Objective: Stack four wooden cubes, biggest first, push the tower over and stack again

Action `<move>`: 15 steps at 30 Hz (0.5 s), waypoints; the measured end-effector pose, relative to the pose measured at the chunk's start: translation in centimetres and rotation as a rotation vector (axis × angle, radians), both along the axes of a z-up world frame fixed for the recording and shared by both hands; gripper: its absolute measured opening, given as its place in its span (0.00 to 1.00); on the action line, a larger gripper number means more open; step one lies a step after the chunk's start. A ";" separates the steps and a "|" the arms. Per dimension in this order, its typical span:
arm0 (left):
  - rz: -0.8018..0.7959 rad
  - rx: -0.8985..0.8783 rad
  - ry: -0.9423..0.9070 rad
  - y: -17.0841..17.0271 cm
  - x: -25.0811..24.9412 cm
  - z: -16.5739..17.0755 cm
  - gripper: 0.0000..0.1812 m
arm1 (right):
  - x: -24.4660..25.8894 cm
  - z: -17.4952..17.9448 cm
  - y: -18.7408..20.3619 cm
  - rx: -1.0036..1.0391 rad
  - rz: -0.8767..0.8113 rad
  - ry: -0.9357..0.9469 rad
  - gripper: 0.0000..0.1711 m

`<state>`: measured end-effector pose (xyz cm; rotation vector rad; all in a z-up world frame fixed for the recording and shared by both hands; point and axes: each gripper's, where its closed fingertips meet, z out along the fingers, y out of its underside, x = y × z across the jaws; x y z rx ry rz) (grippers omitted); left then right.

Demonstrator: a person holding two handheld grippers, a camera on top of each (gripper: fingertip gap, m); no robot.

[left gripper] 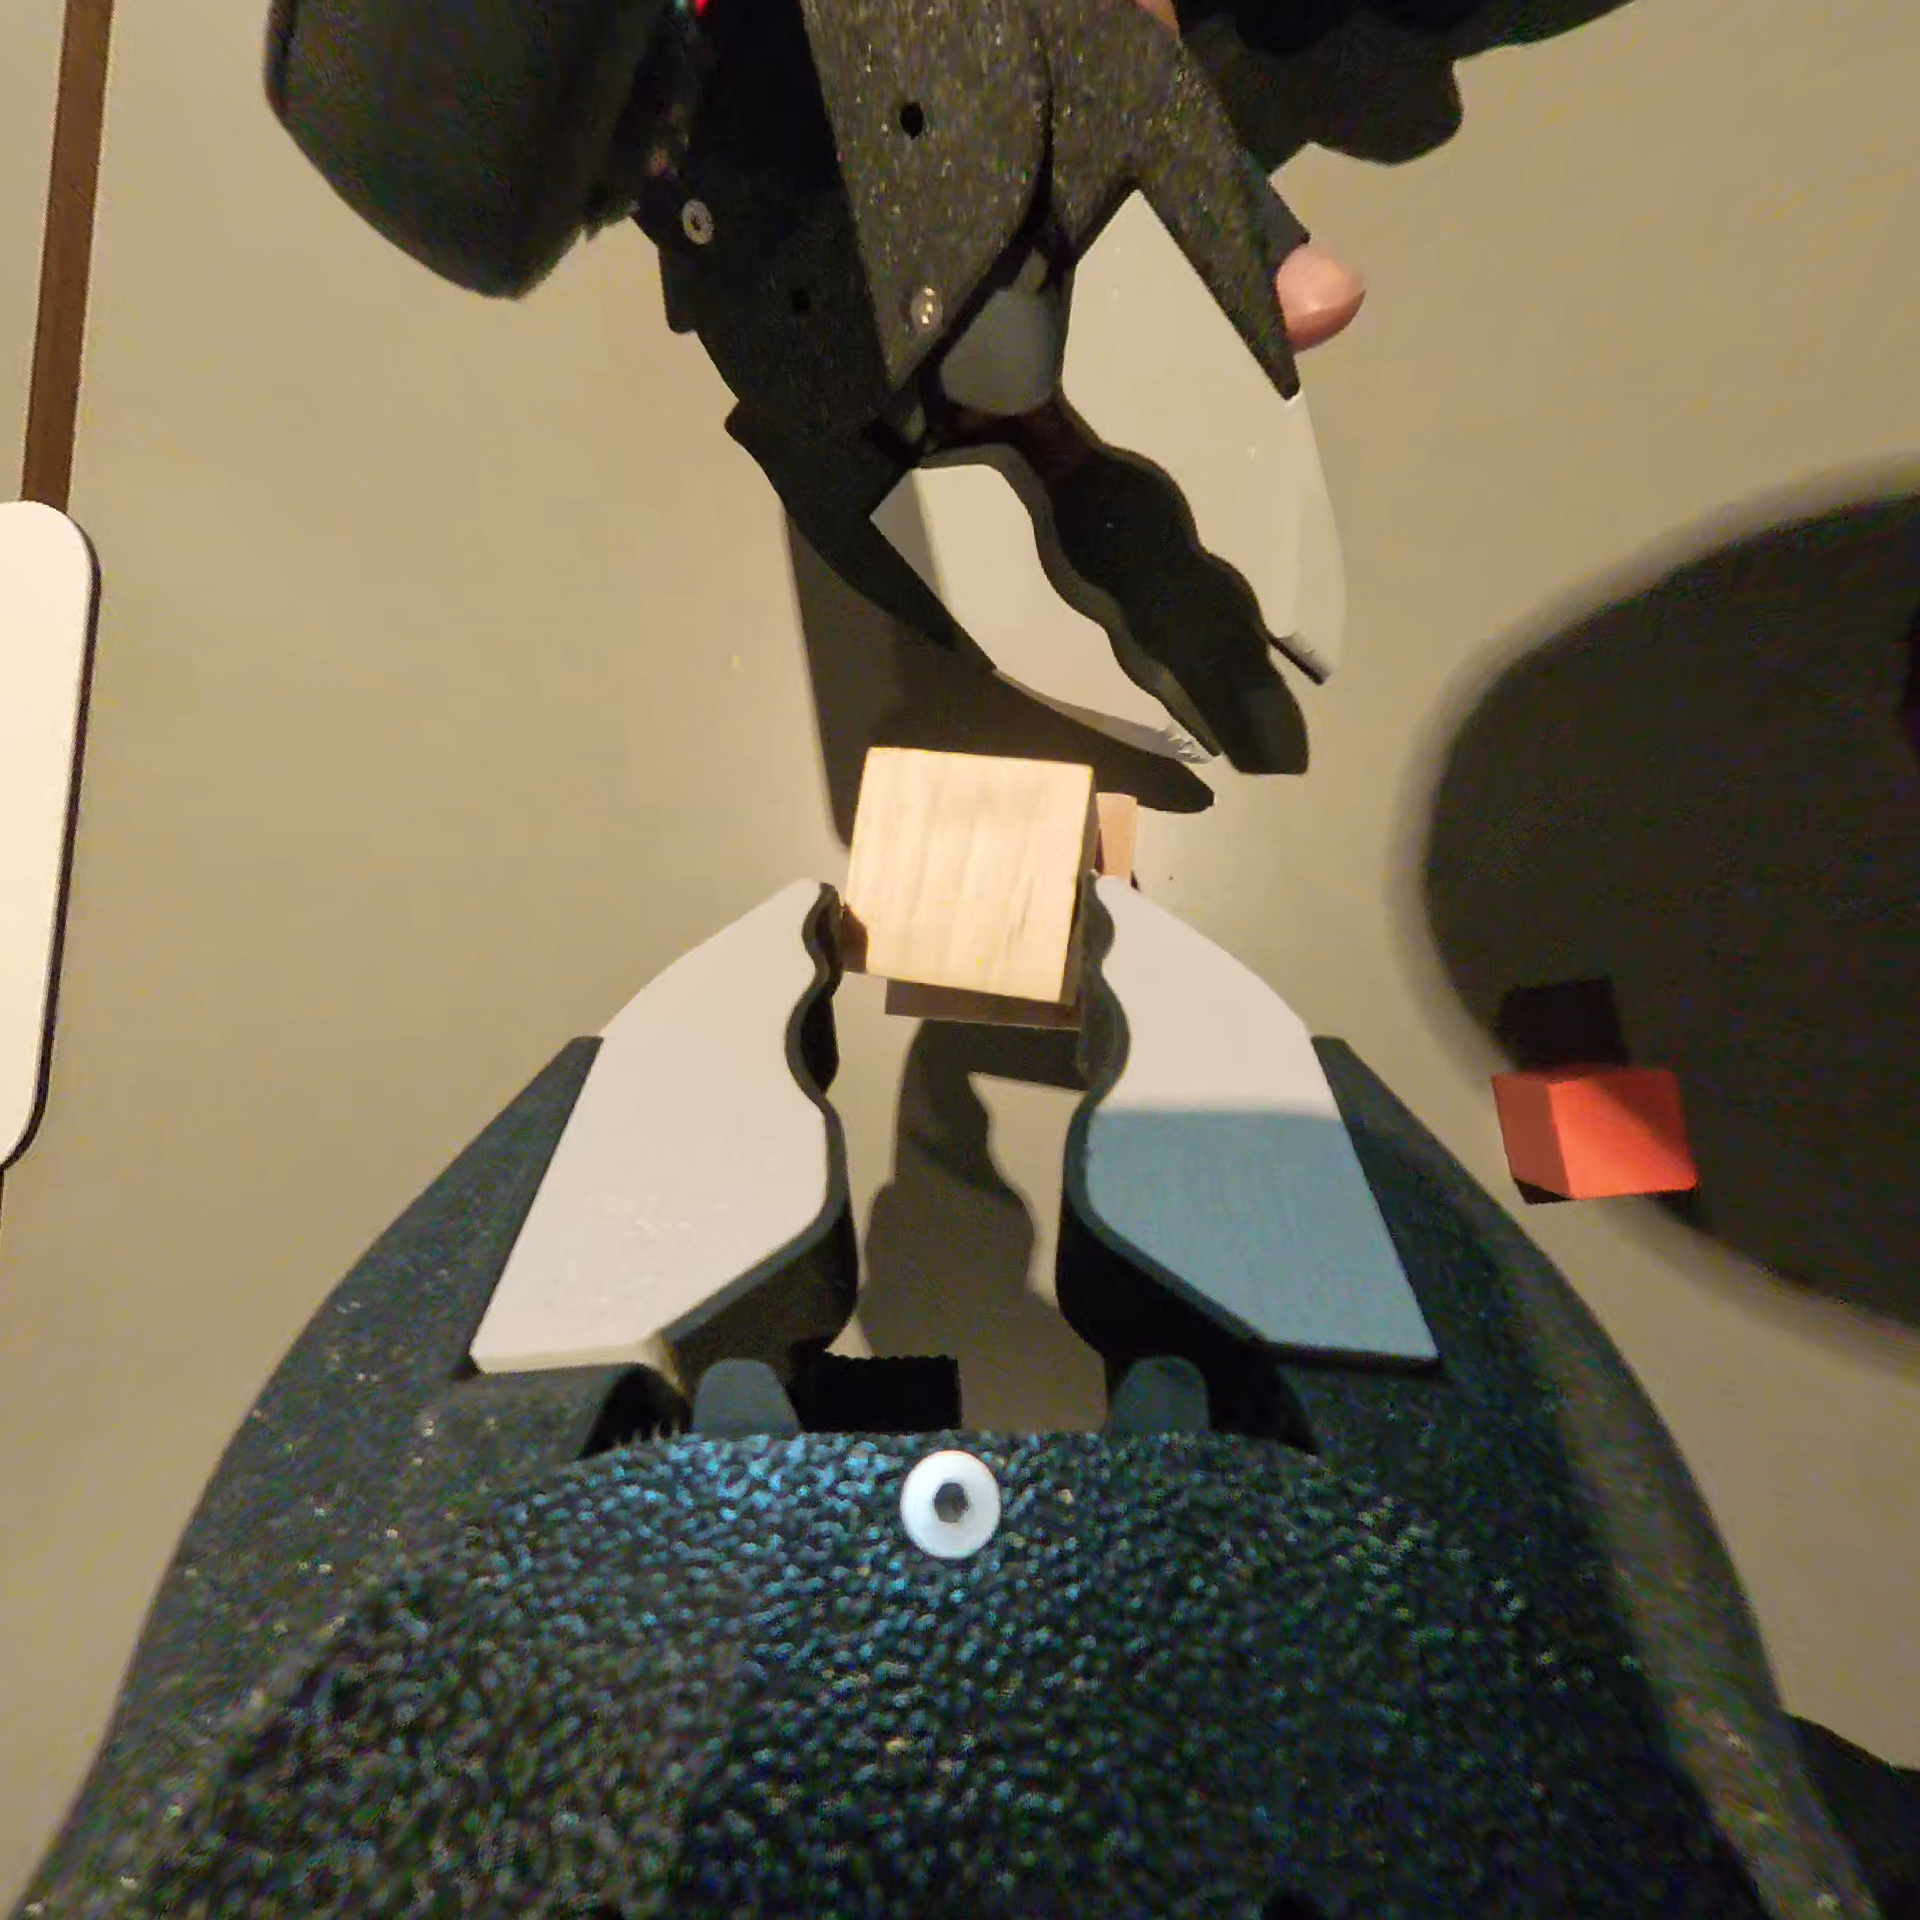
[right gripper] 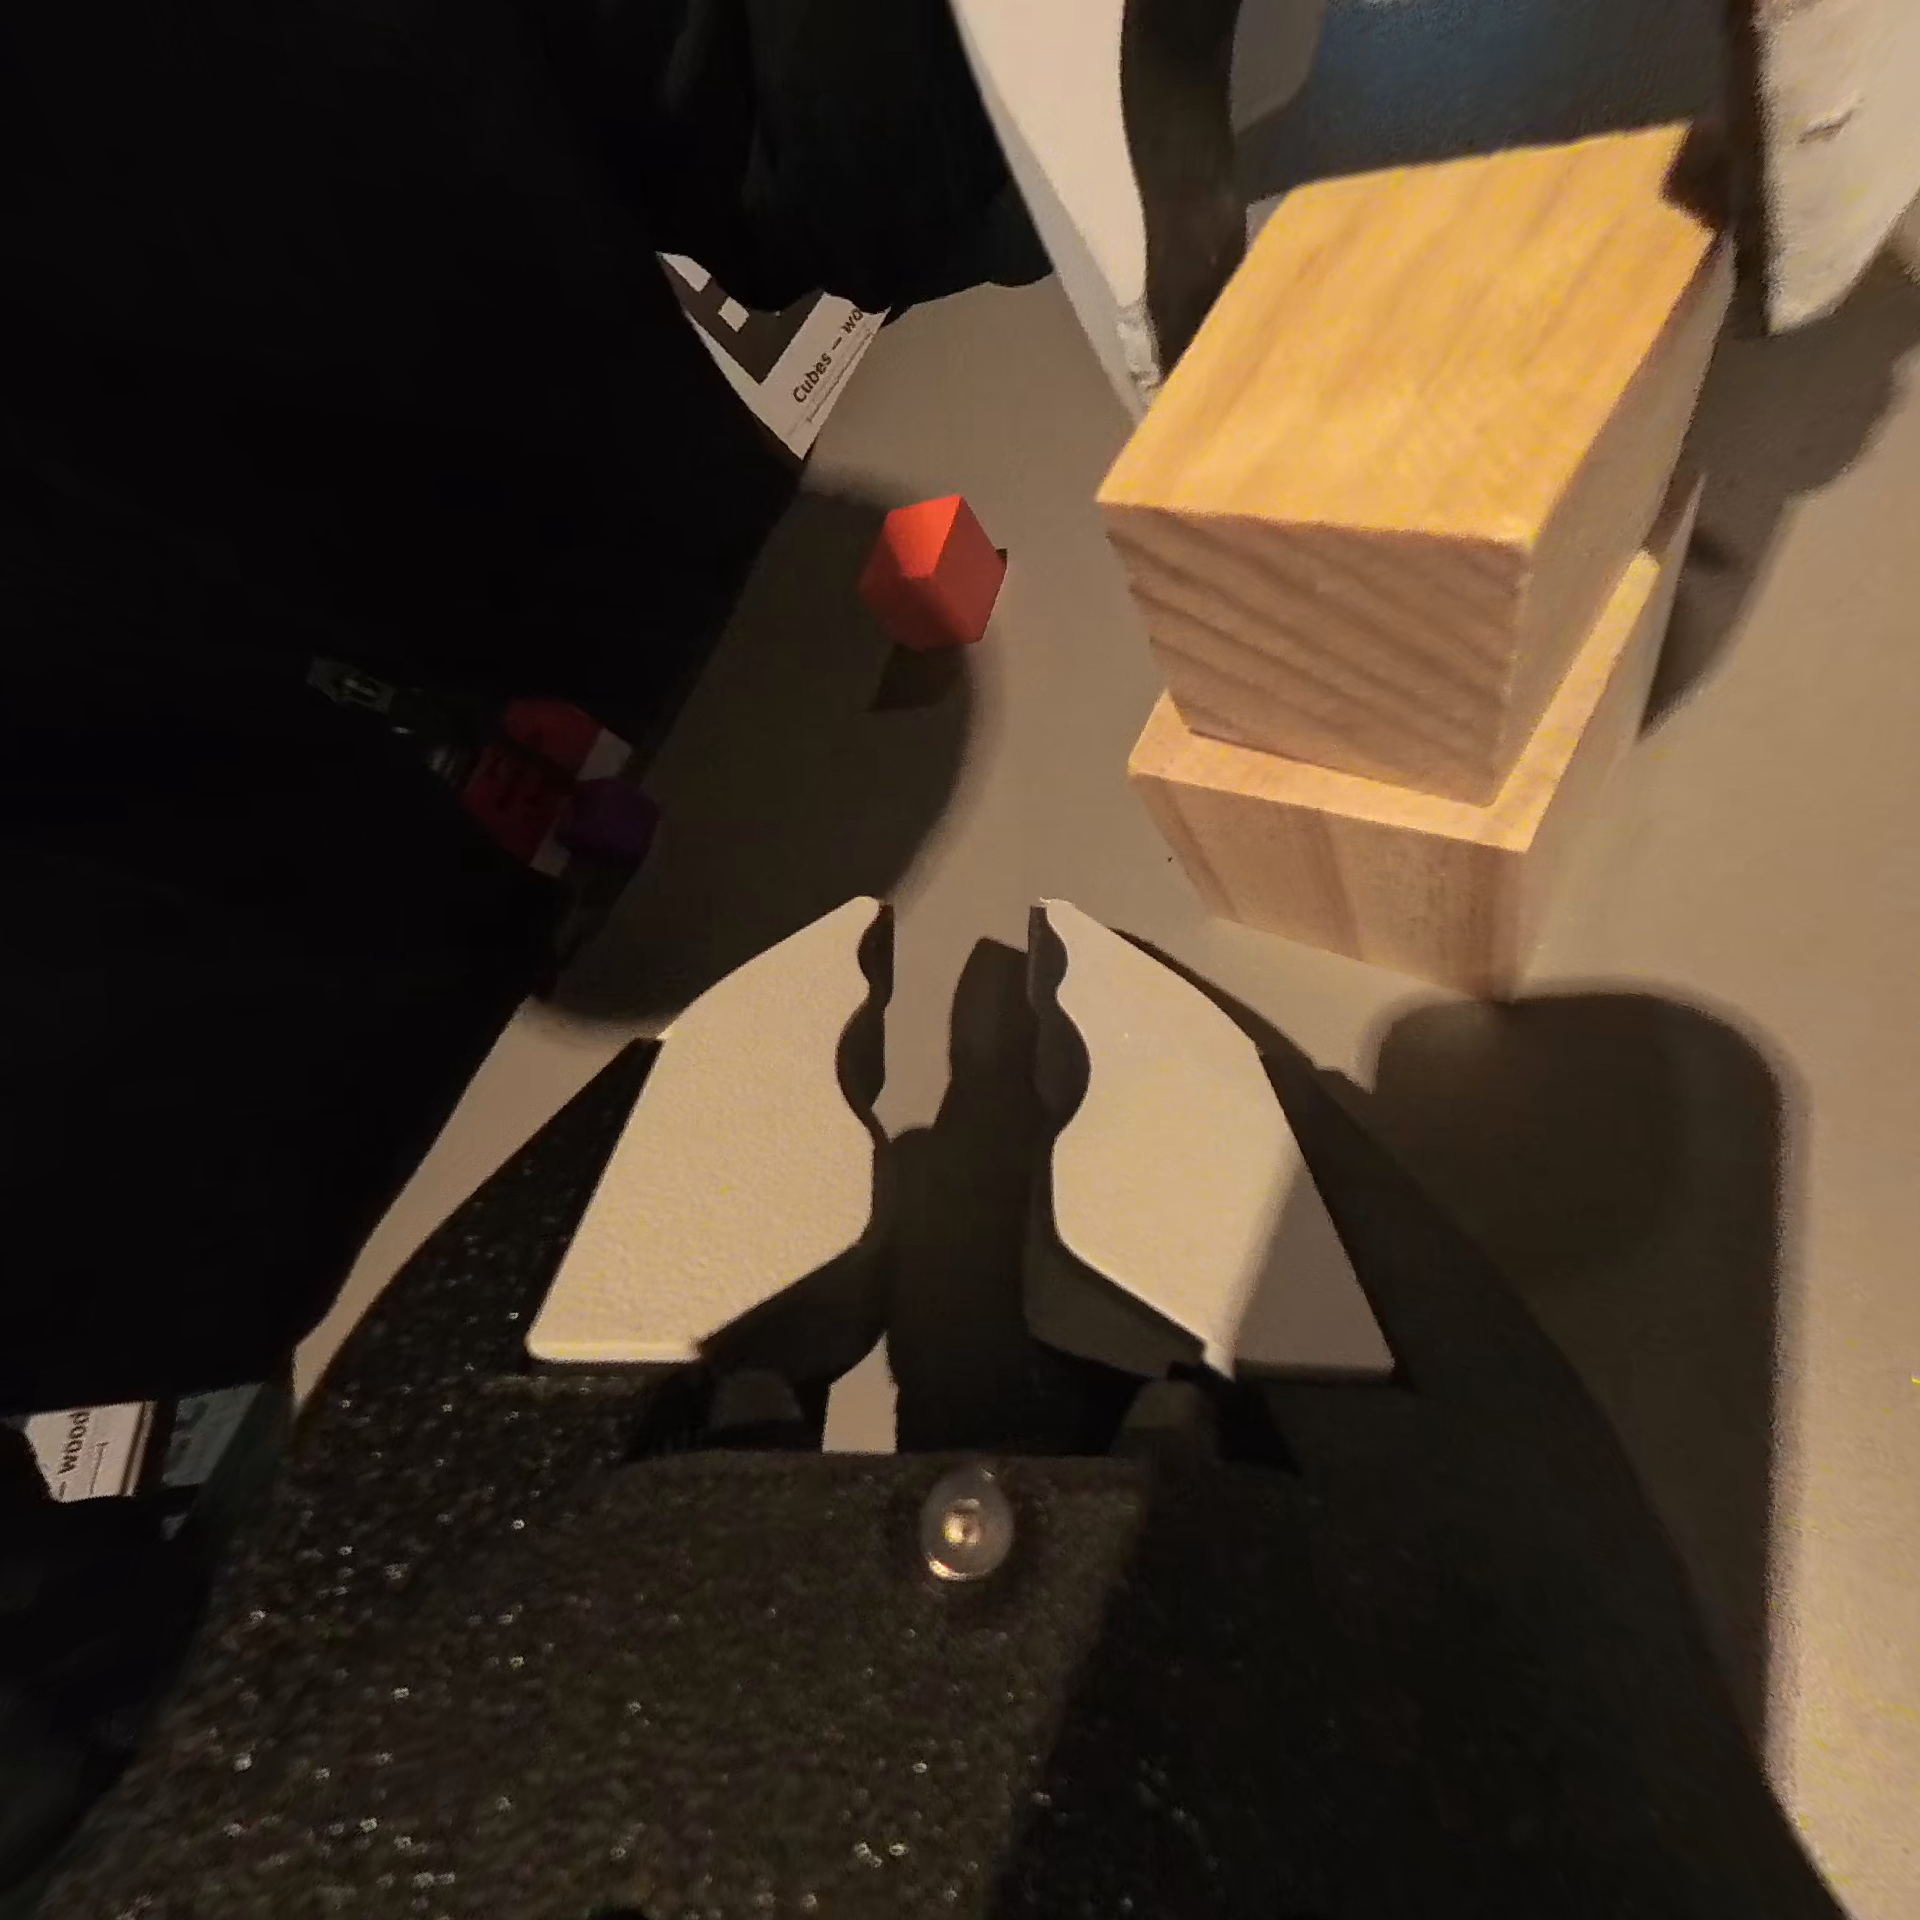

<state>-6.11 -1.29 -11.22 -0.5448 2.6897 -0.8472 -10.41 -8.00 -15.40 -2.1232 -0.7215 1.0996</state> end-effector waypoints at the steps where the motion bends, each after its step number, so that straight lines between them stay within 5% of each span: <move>1: 0.004 0.001 0.000 -0.1 -0.1 0.0 0.24 | 0.0 0.0 0.0 -0.003 0.001 -0.001 0.15; 15: 0.062 0.019 0.001 -0.1 -0.4 0.0 0.24 | -0.1 -0.2 0.0 -0.018 0.004 -0.003 0.14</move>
